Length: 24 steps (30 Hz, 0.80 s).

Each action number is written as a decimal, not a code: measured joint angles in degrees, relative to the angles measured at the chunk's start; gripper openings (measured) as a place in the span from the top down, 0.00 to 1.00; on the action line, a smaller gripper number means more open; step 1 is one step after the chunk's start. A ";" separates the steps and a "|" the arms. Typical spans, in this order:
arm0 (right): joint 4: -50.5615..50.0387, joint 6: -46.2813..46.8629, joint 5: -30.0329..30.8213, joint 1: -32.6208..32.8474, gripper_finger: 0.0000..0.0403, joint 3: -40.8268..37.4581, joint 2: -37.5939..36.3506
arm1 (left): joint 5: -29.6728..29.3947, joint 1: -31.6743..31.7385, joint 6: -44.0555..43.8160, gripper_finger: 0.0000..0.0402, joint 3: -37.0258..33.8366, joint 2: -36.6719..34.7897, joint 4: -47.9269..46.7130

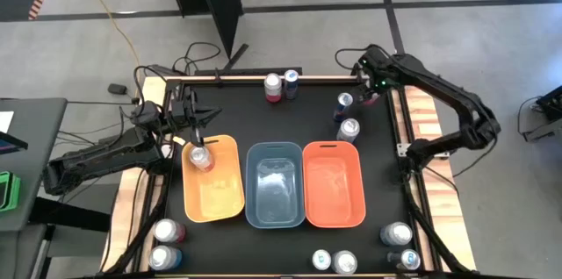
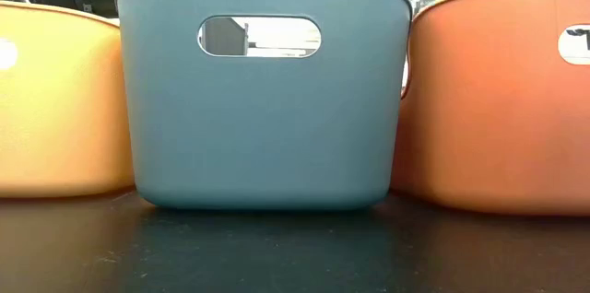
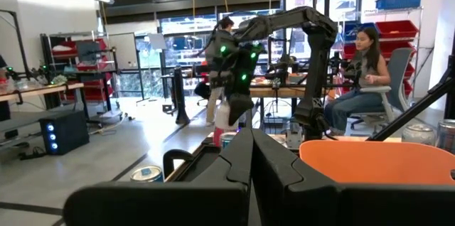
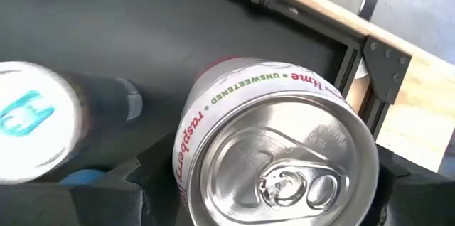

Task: Sort soda cans
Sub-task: Put the top right pink-white soda can into the yellow bin

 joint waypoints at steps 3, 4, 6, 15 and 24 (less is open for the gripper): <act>-0.66 0.00 -0.12 2.04 0.27 1.95 -2.87 | -0.02 0.00 -0.14 1.00 0.00 0.00 0.09; -0.79 0.00 -0.16 2.94 0.27 2.83 -3.68 | -0.02 0.00 -0.53 1.00 0.00 -0.02 0.31; -1.22 -0.02 -0.20 4.96 0.27 4.92 -5.08 | -0.11 0.00 -1.26 1.00 0.00 -0.02 0.52; -0.66 -3.08 0.50 17.81 0.27 18.05 -5.61 | -3.22 0.00 -3.43 1.00 0.00 -0.01 0.46; 2.96 -7.81 0.52 35.05 0.27 32.45 6.61 | -3.85 0.00 -5.92 1.00 0.01 -0.19 0.35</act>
